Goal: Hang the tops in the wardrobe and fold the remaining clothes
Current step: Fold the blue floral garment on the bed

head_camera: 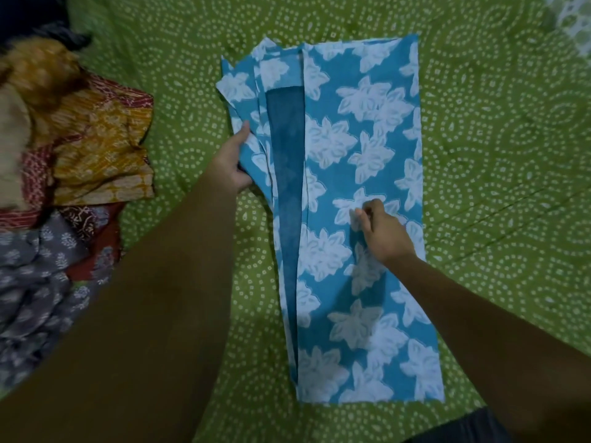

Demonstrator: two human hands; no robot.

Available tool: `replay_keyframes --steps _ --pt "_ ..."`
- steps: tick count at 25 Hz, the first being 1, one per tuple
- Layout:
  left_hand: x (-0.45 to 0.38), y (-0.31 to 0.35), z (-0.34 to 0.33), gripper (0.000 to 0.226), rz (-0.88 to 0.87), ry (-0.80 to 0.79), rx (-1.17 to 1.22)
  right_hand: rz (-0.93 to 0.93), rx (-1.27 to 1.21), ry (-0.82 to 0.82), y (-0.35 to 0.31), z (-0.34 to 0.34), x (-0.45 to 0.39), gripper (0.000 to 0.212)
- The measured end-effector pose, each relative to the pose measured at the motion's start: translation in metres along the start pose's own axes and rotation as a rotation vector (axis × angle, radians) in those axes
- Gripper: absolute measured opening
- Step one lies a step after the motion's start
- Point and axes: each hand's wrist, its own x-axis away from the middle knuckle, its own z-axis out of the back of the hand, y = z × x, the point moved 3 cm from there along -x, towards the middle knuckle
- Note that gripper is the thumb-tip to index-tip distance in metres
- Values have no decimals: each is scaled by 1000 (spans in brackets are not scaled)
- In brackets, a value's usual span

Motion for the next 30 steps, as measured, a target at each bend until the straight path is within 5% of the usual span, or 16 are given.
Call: replay_keyframes --steps 4,7,11,15,21,25,27,30 --pt "44 20 38 43 88 -139 -47 -80 -91 37 -1 -5 14 32" --pt "58 35 64 43 -20 -123 101 -116 -105 105 -25 -10 25 35" --pt "57 55 116 45 -263 67 331 277 178 316 -105 -27 35 57" --pt "61 74 171 46 -601 501 -298 573 593 190 -182 -81 11 58" --pt "63 77 200 28 -997 410 -1100 564 797 71 -215 -110 -3 55" --pt "58 68 210 37 -781 573 -1336 782 596 -177 -216 -116 32 49" --pt "61 60 209 46 -624 689 -1570 866 574 -159 -224 -106 17 58" --pt "70 55 198 61 -659 915 -1627 413 767 191 -244 -68 -61 66"
